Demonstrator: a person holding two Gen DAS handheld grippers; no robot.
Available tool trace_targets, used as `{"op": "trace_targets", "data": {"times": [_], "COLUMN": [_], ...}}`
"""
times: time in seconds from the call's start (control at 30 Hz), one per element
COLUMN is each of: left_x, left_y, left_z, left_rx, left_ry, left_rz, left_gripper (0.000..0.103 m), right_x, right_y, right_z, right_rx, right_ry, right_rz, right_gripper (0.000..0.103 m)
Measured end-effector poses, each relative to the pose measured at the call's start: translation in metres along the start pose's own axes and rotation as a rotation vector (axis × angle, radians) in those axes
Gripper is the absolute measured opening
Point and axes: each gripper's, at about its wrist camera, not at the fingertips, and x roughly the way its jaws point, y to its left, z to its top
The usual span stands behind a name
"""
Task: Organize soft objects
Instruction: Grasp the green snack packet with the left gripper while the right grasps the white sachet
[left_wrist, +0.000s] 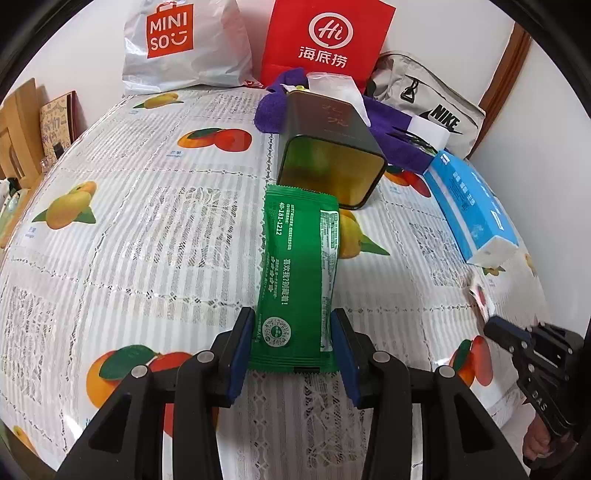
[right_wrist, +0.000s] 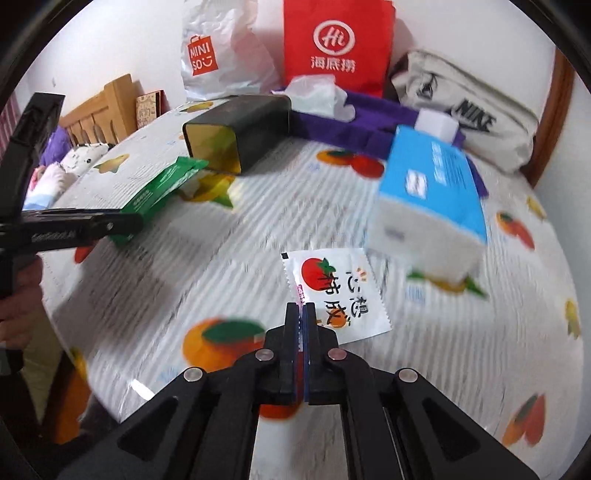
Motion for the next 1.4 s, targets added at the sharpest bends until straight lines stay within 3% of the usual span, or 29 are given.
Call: {"op": "trace_targets", "data": {"times": [0.07,0.13,0.17,0.2,0.33,0.47,0.5,0.67,0.77,0.9,0.93,0.97,1.0,1.03,1.17,1.2,1.4], "left_x": [-0.001,-0.003,-0.004,-0.004,-0.007,-0.006,-0.005,0.005,0.015,0.025,0.025,0.025,0.024,0.023,0.021,0.020,0.009], "left_y": [0.000,0.000,0.000,0.001,0.003,0.003,0.004,-0.002,-0.008,-0.020,-0.021,-0.023,-0.024,-0.025,-0.026,-0.024,-0.017], "left_z": [-0.002,-0.004,-0.004,-0.005,-0.005,0.000,0.001,0.010,0.015,0.019,0.020,0.021,0.022,0.023,0.025,0.025,0.026], "left_rx": [-0.004,-0.011,-0.015,-0.017,-0.017,-0.012,-0.010,0.009,0.038,0.089,0.093,0.095,0.100,0.105,0.115,0.110,0.054], "left_ry": [0.002,0.007,0.008,0.009,0.001,0.000,0.002,0.015,0.014,-0.002,-0.004,-0.005,-0.008,-0.011,-0.009,-0.004,0.006], "left_rz": [-0.004,-0.005,-0.005,-0.003,0.020,0.033,0.034,0.077,0.138,0.220,0.215,0.204,0.201,0.202,0.165,0.152,0.064], "left_gripper": [0.040,0.041,0.041,0.041,0.046,0.052,0.059,0.070,0.071,0.072,0.067,0.062,0.051,0.040,0.030,0.029,0.025], "right_x": [-0.002,-0.007,-0.008,-0.011,-0.010,0.010,0.015,0.026,0.028,0.026,0.025,0.024,0.023,0.021,0.017,0.016,0.005], "right_y": [-0.004,-0.009,-0.011,-0.014,-0.030,-0.045,-0.046,-0.033,-0.028,-0.036,-0.038,-0.040,-0.041,-0.040,-0.036,-0.038,-0.057], "right_z": [-0.008,-0.012,-0.012,-0.012,-0.005,0.003,0.003,0.005,0.005,0.005,0.005,0.006,0.005,0.006,0.007,0.007,0.014], "right_rx": [0.011,0.017,0.020,0.023,0.040,0.079,0.081,0.014,-0.010,0.012,0.008,0.008,0.009,0.002,-0.023,-0.012,0.084], "right_ry": [0.001,-0.020,-0.037,-0.058,-0.110,-0.071,-0.060,-0.039,-0.042,-0.058,-0.057,-0.056,-0.057,-0.056,-0.053,-0.049,-0.036], "right_rz": [0.011,0.019,0.016,0.010,0.010,0.058,0.064,0.031,0.002,-0.018,-0.015,-0.005,0.003,0.005,-0.022,-0.013,0.052], "right_gripper": [0.010,0.035,0.059,0.069,0.079,0.079,0.079,0.088,0.086,0.059,0.057,0.046,0.036,0.035,0.021,0.012,0.008]}}
